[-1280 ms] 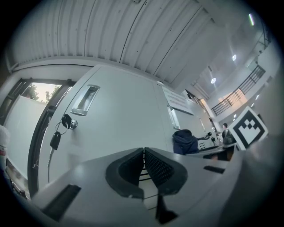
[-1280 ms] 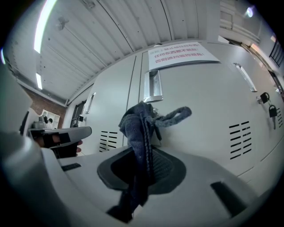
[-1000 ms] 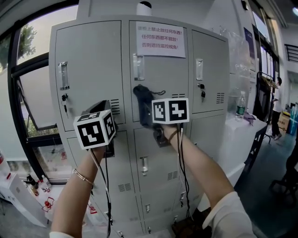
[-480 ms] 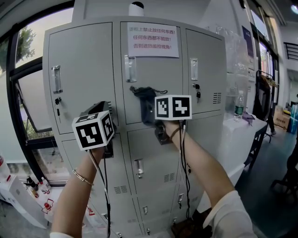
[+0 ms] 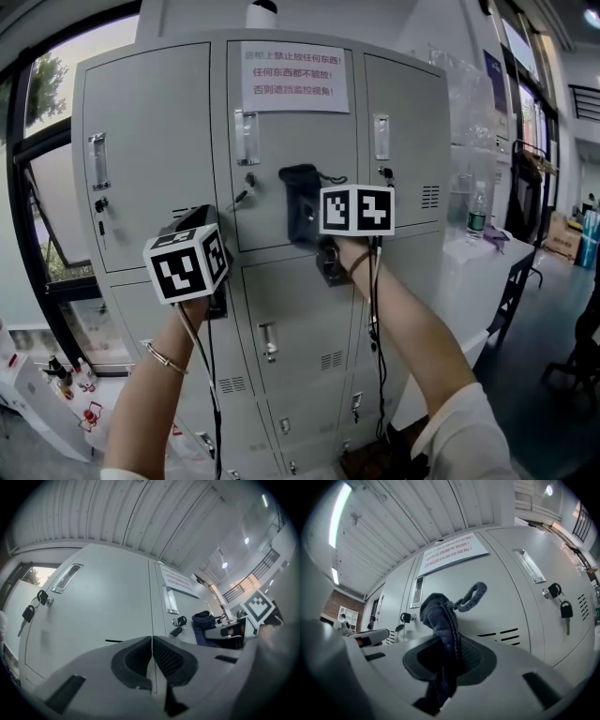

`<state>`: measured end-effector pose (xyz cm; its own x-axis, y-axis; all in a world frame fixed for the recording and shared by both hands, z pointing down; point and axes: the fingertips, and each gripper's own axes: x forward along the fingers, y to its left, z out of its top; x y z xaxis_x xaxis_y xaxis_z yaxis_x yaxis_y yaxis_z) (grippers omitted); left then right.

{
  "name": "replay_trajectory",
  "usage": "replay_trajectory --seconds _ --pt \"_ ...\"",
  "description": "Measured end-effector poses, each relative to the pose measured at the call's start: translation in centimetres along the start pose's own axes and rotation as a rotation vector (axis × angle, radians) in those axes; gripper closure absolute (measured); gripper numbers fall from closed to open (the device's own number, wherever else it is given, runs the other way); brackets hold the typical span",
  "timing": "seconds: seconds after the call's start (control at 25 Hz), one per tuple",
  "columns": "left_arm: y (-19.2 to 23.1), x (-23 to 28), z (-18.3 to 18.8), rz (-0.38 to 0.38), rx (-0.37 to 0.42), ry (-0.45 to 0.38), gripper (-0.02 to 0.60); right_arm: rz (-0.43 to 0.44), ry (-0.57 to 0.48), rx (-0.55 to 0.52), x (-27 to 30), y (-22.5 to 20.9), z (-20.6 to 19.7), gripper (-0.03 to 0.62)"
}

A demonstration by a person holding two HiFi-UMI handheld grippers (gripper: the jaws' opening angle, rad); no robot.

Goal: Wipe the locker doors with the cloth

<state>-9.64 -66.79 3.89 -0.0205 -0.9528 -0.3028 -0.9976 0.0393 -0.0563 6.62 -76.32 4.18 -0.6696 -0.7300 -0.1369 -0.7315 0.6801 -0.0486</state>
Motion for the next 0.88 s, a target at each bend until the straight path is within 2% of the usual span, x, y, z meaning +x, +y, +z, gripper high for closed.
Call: replay_trajectory --seconds 0.44,0.88 --pt "-2.1 0.9 0.4 -0.016 0.007 -0.011 0.572 -0.086 -0.033 0.058 -2.1 -6.0 0.8 0.545" --pt "-3.9 1.7 0.0 -0.032 0.002 -0.006 0.572 -0.182 -0.044 0.045 -3.8 -10.4 1.3 0.545"
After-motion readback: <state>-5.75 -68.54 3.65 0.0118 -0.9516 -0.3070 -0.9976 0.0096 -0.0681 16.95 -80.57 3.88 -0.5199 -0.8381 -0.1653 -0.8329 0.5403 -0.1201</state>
